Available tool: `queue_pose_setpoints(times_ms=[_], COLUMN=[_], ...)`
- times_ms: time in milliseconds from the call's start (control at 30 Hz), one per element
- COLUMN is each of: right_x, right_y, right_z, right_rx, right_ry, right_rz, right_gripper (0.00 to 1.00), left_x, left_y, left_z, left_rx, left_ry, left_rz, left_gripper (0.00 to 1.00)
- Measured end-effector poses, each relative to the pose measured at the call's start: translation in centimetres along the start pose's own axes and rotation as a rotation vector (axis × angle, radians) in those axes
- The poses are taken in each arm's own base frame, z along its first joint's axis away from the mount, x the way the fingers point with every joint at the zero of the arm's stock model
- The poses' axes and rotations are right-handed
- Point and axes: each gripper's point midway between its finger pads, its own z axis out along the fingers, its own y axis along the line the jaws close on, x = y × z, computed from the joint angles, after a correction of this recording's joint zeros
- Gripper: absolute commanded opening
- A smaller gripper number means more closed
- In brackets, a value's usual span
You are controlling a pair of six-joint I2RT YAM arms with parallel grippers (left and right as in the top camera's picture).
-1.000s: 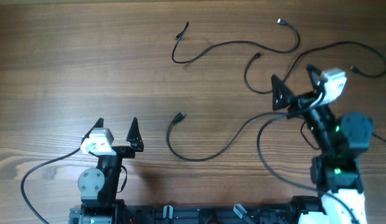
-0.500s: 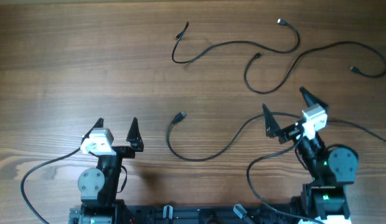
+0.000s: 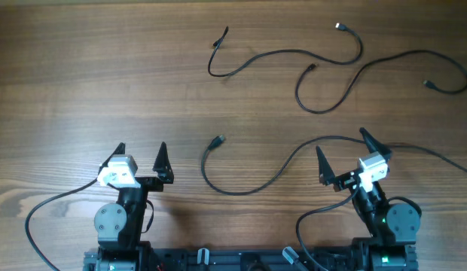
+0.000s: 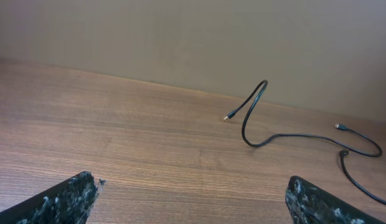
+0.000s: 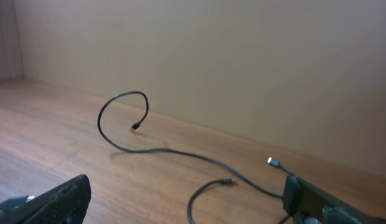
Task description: Untangle cables
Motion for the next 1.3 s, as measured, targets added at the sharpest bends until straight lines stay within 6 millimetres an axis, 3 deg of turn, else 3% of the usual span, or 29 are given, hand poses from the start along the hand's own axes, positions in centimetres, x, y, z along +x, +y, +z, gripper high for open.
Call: queue_pose_setpoints(times_ms=[233, 633, 1300], right_x=[1.7, 2.4, 2.6], right_y=[-0.1, -2.4, -2.7], right_z=[-0.5, -0.8, -0.8], right_rx=[0.021, 0.164, 0.183], right_ry=[0.064, 0.084, 0.092], right_rz=[0.023, 0.175, 0.198], right_gripper=[1.0, 1.0, 1.0], left_x=[0.0, 0.0, 0.0], left_y=[0.0, 0.0, 0.0], left_z=[0.0, 0.0, 0.0], left_rx=[0.0, 0.0, 0.0], left_ry=[0.0, 0.0, 0.0], left_rz=[0.0, 0.0, 0.0], left_gripper=[1.0, 1.0, 1.0])
